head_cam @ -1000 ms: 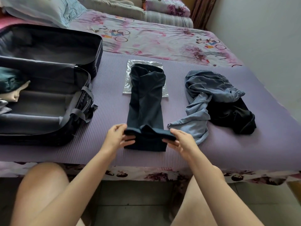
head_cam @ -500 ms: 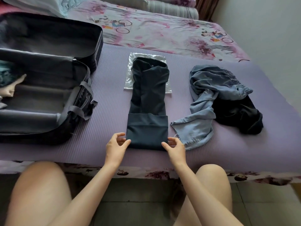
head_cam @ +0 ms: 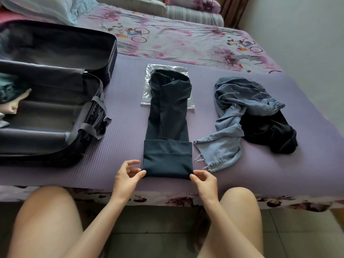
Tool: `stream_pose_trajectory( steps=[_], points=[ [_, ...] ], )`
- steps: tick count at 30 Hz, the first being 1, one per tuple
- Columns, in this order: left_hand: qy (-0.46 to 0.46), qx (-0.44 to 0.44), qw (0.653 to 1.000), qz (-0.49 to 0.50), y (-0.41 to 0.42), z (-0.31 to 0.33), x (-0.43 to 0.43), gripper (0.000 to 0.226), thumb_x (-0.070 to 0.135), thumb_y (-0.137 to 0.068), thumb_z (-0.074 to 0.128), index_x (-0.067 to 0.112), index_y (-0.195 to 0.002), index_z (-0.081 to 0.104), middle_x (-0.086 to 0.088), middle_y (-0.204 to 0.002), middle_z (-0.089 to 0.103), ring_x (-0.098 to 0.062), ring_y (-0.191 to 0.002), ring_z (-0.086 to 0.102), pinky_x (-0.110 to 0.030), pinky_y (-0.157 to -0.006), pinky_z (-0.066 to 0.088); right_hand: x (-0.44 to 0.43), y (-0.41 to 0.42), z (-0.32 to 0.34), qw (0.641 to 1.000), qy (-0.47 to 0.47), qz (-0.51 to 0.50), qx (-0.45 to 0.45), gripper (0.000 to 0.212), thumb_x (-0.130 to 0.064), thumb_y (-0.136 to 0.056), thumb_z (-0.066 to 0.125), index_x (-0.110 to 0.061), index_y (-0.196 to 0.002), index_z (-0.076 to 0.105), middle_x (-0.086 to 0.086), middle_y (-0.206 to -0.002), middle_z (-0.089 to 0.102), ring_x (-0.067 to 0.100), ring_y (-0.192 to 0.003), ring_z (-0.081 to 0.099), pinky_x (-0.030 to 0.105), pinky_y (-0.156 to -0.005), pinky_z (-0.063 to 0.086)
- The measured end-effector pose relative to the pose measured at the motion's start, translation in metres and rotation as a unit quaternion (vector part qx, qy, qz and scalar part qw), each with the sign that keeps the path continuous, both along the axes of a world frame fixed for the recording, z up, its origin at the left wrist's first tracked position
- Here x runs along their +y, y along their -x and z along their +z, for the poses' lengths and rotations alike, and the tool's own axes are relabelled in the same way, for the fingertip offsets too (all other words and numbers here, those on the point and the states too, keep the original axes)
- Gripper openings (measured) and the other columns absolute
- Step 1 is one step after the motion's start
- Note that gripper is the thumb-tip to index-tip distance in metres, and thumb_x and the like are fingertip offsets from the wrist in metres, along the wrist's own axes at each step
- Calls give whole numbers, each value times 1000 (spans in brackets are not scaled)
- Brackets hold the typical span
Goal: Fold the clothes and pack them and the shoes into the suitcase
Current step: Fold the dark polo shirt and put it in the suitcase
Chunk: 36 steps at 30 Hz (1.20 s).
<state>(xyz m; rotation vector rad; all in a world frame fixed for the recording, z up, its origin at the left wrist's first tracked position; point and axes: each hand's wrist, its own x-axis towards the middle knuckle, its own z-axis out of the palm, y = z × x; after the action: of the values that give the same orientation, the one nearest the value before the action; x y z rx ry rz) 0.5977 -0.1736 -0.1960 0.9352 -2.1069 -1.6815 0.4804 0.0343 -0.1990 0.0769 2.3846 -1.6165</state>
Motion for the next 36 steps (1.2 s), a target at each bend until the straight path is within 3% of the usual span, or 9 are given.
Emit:
stream_pose_trajectory(
  steps=[4, 13, 16, 18, 22, 24, 27, 30, 36],
  points=[
    [42, 2, 998, -52, -15, 2, 5, 31, 14, -82, 70, 24, -109, 56, 4, -91, 63, -4, -89, 60, -10, -70, 44, 14, -14, -5, 1000, -11, 19, -15, 17, -5, -82, 70, -21, -78, 65, 0, -78, 69, 14, -77, 64, 26, -75, 50],
    [59, -3, 996, -71, -29, -10, 11, 32, 13, -81, 71, 32, -103, 57, 6, -93, 63, -5, -89, 60, -9, -69, 50, 17, -19, -10, 998, -27, 38, -47, 16, -4, -83, 68, -18, -78, 64, 1, -78, 67, 17, -79, 62, 20, -69, 46],
    [116, -24, 990, -76, -28, -16, 9, 44, 18, -78, 74, 34, -113, 52, 9, -101, 57, -5, -96, 54, -21, -84, 50, 19, -22, -9, 997, -59, 40, -5, 14, -6, -82, 70, -17, -89, 64, -3, -88, 67, 16, -87, 62, 19, -75, 44],
    [189, -21, 978, -91, -28, -21, 8, 59, 22, -74, 78, 33, -124, 48, 11, -117, 46, -5, -110, 43, -26, -96, 41, 21, -24, -6, 989, -106, 71, 78, 37, -11, -80, 73, -21, -112, 58, -7, -113, 60, 10, -107, 54, 17, -89, 39],
    [380, -17, 900, -214, -19, -31, 6, 87, 19, -66, 83, 32, -139, 38, 8, -149, 27, -6, -140, 18, -35, -115, 21, 16, -22, -3, 894, -229, 282, 263, 95, -23, -77, 76, -29, -150, 16, -14, -157, 10, 1, -144, 2, 22, -117, 4],
    [432, -34, 856, -281, -7, -35, 3, 99, 19, -67, 82, 31, -147, 25, 5, -157, 13, -10, -145, 3, -32, -120, 2, 8, -14, -2, 830, -304, 364, 293, 106, -25, -79, 73, -30, -151, -4, -14, -158, -8, 3, -144, -14, 27, -118, -7],
    [473, -80, 813, -329, 12, -36, -5, 104, 25, -72, 78, 36, -147, 8, 7, -156, -2, -13, -144, -6, -37, -117, -11, 6, 4, -9, 778, -376, 419, 278, 104, -25, -84, 65, -35, -147, -17, -17, -154, -21, 4, -142, -22, 30, -117, -12],
    [483, -88, 804, -335, 17, -38, -13, 101, 31, -71, 78, 37, -147, 11, 9, -155, 0, -14, -144, -3, -43, -115, -5, 13, 15, -20, 770, -379, 428, 284, 105, -20, -82, 66, -36, -148, -14, -19, -154, -19, 1, -142, -20, 25, -115, -16],
    [419, -22, 847, -325, 12, -45, -21, 83, 22, -78, 74, 36, -144, 25, 14, -156, 12, -3, -144, 1, -40, -119, 2, 14, 23, -21, 833, -255, 405, 277, 80, -19, -73, 74, -31, -140, 32, -20, -155, 12, -3, -144, 3, 22, -118, 0]
  ],
)
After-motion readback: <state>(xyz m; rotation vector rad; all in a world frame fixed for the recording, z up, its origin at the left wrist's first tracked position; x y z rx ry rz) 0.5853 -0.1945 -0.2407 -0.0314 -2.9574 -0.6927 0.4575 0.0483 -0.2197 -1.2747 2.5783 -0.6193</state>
